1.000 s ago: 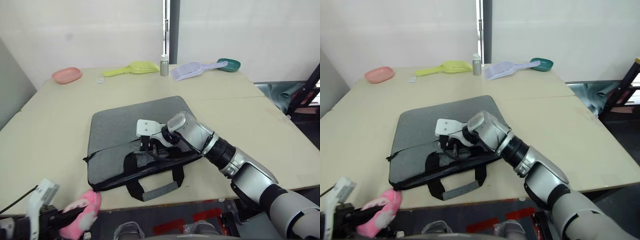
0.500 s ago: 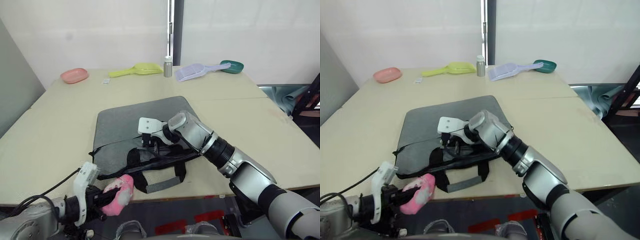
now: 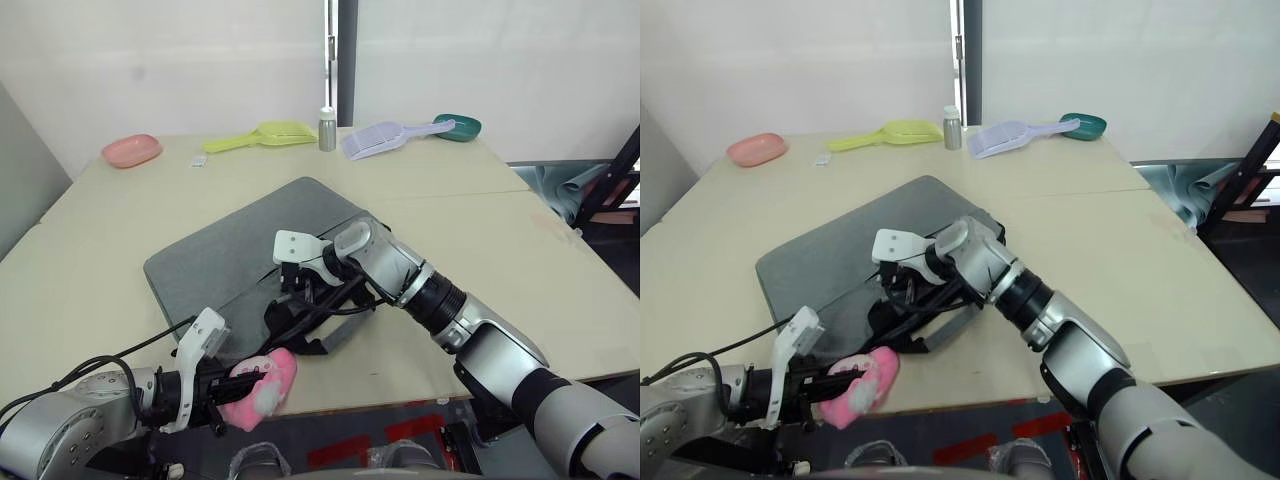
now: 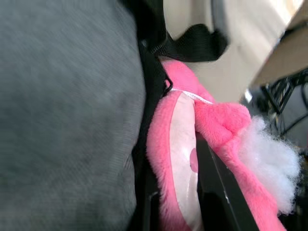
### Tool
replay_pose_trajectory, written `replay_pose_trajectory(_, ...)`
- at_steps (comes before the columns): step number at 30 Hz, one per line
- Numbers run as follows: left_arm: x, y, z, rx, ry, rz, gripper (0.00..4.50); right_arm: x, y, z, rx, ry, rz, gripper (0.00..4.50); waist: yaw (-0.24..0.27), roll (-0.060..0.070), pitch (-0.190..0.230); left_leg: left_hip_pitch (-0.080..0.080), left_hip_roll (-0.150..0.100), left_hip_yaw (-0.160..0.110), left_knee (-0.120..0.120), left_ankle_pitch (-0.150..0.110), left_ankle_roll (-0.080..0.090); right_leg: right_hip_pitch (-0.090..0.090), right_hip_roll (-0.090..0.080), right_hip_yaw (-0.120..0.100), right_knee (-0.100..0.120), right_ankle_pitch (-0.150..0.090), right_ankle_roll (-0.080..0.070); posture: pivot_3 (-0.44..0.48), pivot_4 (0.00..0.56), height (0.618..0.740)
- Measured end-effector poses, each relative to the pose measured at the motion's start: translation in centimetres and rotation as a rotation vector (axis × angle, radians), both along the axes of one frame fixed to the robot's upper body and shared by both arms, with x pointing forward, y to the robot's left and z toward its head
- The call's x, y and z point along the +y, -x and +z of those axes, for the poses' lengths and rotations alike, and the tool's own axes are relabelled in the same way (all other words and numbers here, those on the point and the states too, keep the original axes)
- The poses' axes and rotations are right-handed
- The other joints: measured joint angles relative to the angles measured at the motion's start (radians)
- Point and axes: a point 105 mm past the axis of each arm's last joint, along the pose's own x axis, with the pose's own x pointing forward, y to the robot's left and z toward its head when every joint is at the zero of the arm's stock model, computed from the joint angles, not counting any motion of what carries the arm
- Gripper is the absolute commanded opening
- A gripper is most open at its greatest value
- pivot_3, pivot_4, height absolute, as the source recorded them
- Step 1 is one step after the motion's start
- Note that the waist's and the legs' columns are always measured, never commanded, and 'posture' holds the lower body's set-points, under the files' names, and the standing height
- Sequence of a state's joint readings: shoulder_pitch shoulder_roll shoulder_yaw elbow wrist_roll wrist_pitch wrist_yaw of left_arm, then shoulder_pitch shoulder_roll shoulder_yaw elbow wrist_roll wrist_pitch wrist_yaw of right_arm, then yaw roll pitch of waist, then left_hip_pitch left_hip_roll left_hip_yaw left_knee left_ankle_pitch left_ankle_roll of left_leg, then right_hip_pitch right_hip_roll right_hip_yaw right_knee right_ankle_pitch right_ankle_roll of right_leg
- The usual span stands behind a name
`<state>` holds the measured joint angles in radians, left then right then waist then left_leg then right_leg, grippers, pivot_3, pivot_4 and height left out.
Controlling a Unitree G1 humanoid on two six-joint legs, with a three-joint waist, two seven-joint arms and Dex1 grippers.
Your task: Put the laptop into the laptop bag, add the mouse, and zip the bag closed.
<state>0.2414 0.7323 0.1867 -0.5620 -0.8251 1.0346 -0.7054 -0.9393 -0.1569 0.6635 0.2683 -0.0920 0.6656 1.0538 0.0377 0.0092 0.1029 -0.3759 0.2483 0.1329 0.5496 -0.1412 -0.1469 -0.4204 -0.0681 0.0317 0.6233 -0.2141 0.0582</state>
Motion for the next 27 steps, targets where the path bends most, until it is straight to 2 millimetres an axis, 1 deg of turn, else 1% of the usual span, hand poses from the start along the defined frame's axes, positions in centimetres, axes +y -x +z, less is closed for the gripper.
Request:
replay_pose_trajectory(3,0.5,-0.4,-0.1,-0.003,0.001,0.031,2.74,0.0,-0.1,0.0,-0.009,0.005,-0.005,0.00,0.002,0.000,0.000,0.001,0.000,0.000,0.000,0.000,0.000,0.001,0.000,0.000,0.001,0.000,0.000,0.000,0.150,0.740)
replay_pose_trajectory(8,2.3,-1.5,1.3,-0.056,0.013,0.108,4.47,0.1,-0.1,0.3,0.010,-0.016,-0.011,0.00,0.006,-0.001,0.003,0.001,0.000,0.000,0.001,0.000,0.000,0.001,-0.001,0.000,0.001,0.000,0.000,0.000,0.150,0.740)
replay_pose_trajectory(10,3.1,-1.8,2.1,-0.085,0.014,0.130,4.47,0.1,0.0,0.6,0.057,-0.040,-0.016,0.00,0.006,-0.003,0.005,-0.001,0.000,-0.001,0.001,0.000,0.000,0.000,0.000,-0.001,0.000,0.000,0.000,0.000,0.150,0.740)
replay_pose_trajectory(12,4.0,-2.1,3.2,-0.123,0.014,0.152,4.47,-0.1,0.1,1.0,0.108,-0.064,-0.026,0.00,0.005,-0.005,0.007,-0.008,0.000,-0.003,0.001,0.000,0.000,-0.005,0.000,-0.003,0.000,0.000,0.000,0.000,0.150,0.740)
replay_pose_trajectory(14,5.1,-2.3,4.6,-0.163,0.028,0.164,4.47,-0.4,0.1,1.7,0.200,-0.115,-0.056,0.00,0.005,-0.007,0.011,-0.010,0.000,-0.003,0.001,0.000,0.000,-0.007,0.000,-0.003,0.000,0.000,-0.001,0.000,0.150,0.740)
replay_pose_trajectory(16,6.3,-2.4,6.1,-0.202,0.035,0.176,4.47,-1.0,-0.4,3.7,0.261,-0.184,-0.089,0.00,0.006,-0.009,0.014,-0.015,0.000,-0.004,0.002,0.000,0.000,-0.010,0.000,-0.004,0.000,0.001,-0.001,0.000,0.150,0.740)
replay_pose_trajectory(17,6.7,-2.4,6.7,-0.224,0.035,0.181,4.47,-1.5,-0.8,5.0,0.260,-0.215,-0.101,0.00,0.008,-0.009,0.015,-0.015,0.000,-0.004,0.002,0.001,0.000,-0.011,0.000,-0.004,-0.001,0.001,-0.001,0.000,0.150,0.740)
replay_pose_trajectory(18,7.0,-2.4,7.1,-0.238,0.037,0.180,4.47,-1.7,-0.9,5.8,0.255,-0.232,-0.105,0.00,0.009,-0.009,0.014,-0.015,0.000,-0.004,0.002,0.001,0.000,-0.010,0.000,-0.004,-0.001,0.001,-0.001,0.000,0.150,0.740)
replay_pose_trajectory(20,7.5,-2.3,8.0,-0.261,0.061,0.175,4.47,-2.8,-1.1,7.5,0.253,-0.279,-0.120,0.00,0.013,-0.009,0.015,-0.015,0.000,-0.004,0.002,0.000,0.000,-0.010,0.000,-0.005,-0.001,0.001,-0.001,0.000,0.150,0.740)
replay_pose_trajectory(23,8.8,-2.2,9.5,-0.301,0.087,0.189,4.47,-5.1,-1.3,9.5,0.245,-0.329,-0.156,0.00,0.019,-0.010,0.016,-0.015,0.001,-0.004,0.002,0.000,0.000,-0.010,0.000,-0.005,-0.001,0.001,-0.001,0.000,0.150,0.740)
replay_pose_trajectory(27,10.7,-2.7,10.5,-0.340,0.101,0.231,4.47,-7.5,-1.2,11.9,0.198,-0.402,-0.197,0.00,0.027,-0.011,0.016,-0.014,0.001,-0.004,0.003,0.000,0.000,-0.010,0.000,-0.004,0.001,0.001,-0.001,0.000,0.150,0.740)
